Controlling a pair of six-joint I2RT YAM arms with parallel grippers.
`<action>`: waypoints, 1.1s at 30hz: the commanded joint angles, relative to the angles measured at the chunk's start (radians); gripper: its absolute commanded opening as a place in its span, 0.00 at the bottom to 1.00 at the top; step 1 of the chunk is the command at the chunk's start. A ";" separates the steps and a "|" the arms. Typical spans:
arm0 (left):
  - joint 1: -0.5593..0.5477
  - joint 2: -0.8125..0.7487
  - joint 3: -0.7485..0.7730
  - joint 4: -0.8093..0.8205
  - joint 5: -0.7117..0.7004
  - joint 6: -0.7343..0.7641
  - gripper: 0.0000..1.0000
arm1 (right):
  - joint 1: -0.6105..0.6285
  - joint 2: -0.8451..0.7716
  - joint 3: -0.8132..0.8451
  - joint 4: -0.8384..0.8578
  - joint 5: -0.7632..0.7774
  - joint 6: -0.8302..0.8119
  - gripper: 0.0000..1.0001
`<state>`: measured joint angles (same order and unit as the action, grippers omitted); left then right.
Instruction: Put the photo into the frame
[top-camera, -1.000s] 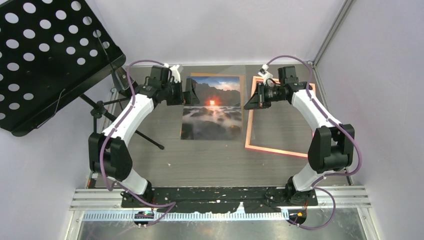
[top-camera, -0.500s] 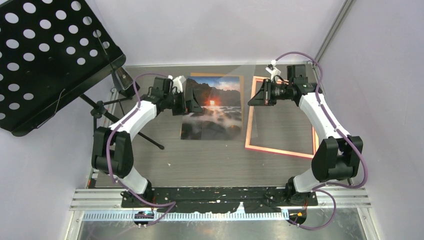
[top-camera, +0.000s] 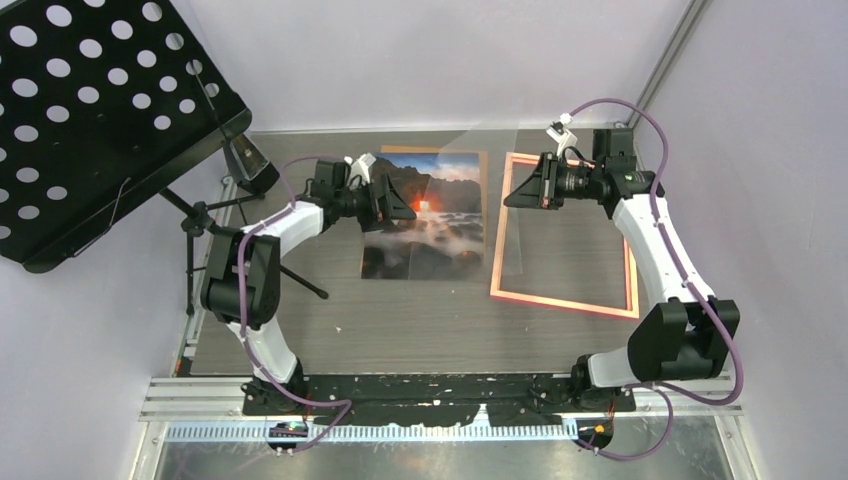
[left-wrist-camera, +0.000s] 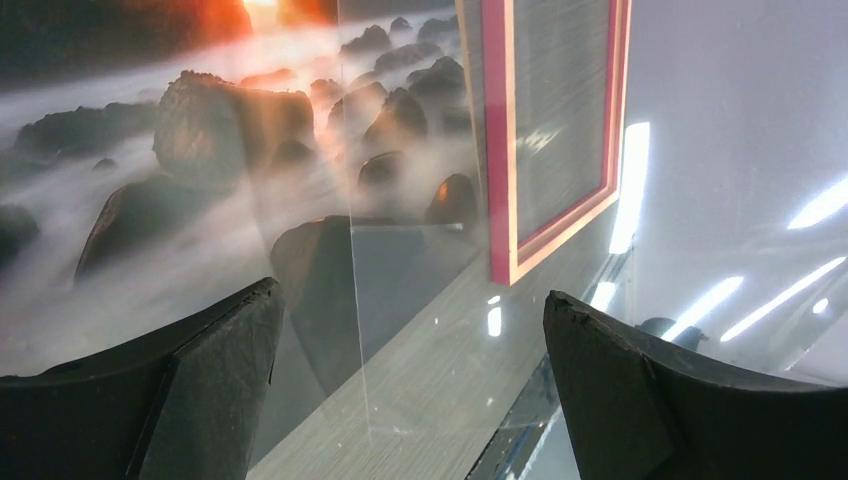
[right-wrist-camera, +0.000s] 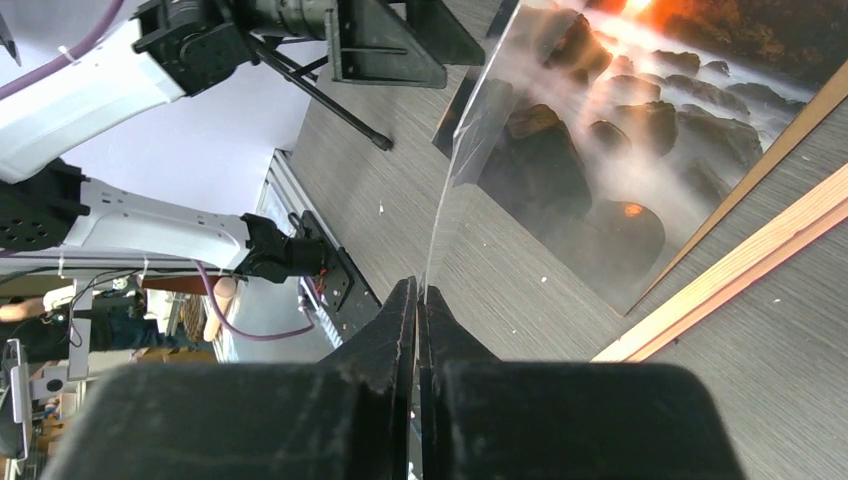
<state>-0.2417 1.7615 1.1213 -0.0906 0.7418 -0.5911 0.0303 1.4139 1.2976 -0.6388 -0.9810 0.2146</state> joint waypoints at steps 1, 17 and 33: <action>0.004 0.036 0.000 0.174 0.078 -0.085 0.99 | -0.008 -0.058 0.043 -0.001 -0.059 0.017 0.05; 0.016 0.135 -0.016 0.546 0.211 -0.298 0.99 | -0.030 -0.132 0.066 -0.006 -0.138 0.069 0.05; -0.013 0.223 -0.037 0.974 0.366 -0.637 0.99 | -0.058 -0.170 -0.049 0.140 -0.209 0.148 0.05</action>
<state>-0.2348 1.9701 1.0847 0.6628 1.0367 -1.0897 -0.0238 1.2739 1.2732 -0.5945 -1.1305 0.3248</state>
